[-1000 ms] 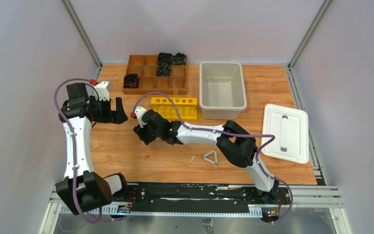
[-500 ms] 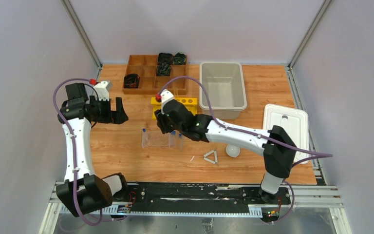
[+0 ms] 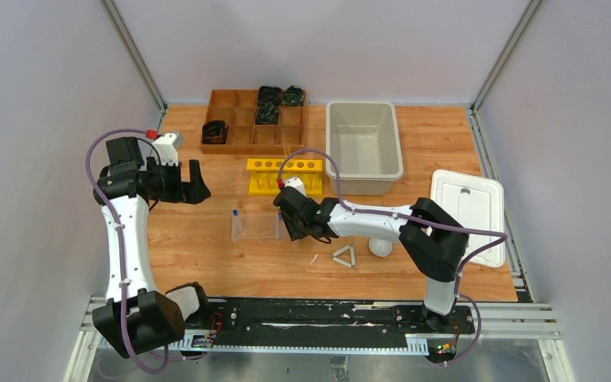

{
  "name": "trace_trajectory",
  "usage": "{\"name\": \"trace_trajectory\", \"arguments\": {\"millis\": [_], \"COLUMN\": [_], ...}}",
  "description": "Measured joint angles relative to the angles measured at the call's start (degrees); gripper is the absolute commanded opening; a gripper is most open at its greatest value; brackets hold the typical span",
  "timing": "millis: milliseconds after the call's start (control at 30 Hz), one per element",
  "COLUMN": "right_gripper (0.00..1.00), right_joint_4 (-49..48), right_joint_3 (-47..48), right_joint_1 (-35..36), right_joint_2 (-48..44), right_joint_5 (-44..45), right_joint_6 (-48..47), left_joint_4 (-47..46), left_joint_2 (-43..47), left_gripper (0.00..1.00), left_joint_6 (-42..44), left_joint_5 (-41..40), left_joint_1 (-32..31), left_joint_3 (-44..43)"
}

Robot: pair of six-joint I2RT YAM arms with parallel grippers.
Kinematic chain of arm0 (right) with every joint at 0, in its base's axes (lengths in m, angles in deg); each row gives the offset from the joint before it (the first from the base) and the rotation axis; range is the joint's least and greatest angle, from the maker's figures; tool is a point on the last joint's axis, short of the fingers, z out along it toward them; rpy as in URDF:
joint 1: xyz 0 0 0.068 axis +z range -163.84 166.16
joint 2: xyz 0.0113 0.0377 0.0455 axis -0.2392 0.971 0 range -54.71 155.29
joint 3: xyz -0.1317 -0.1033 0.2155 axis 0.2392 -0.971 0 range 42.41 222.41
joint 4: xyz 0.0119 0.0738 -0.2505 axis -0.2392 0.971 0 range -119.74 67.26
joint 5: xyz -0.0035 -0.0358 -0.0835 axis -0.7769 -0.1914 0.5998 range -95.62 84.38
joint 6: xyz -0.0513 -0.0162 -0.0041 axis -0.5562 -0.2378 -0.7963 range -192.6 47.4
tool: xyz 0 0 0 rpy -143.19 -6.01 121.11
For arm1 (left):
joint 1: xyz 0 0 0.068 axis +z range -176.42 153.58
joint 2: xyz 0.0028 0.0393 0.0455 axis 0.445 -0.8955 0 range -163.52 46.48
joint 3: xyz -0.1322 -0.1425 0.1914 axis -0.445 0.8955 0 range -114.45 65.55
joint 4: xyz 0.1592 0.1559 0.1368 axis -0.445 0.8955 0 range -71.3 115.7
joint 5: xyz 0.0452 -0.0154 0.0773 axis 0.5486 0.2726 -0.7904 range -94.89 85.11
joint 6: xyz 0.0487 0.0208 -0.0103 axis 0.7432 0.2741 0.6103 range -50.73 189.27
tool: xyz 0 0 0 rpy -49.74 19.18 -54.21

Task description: Organize the chemistry lab equipment

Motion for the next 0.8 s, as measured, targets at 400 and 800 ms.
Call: {"name": "trace_trajectory", "arguments": {"millis": [400, 800], "right_gripper": [0.38, 0.00], "right_joint_4": [0.42, 3.50], "right_joint_3": [3.93, 6.23], "right_joint_1": [-3.87, -4.98], "right_joint_2": [6.71, 7.69], "right_joint_5": [-0.85, -1.64], "right_joint_6": [0.83, 1.66], "left_joint_4": [0.46, 2.34], "left_joint_2": [0.13, 0.52], "left_gripper": [1.00, 1.00], "left_joint_6": [0.00, 2.25], "left_joint_5": [0.81, 6.34], "left_joint_1": [0.00, 0.02], "left_joint_3": [0.00, -0.61]}}
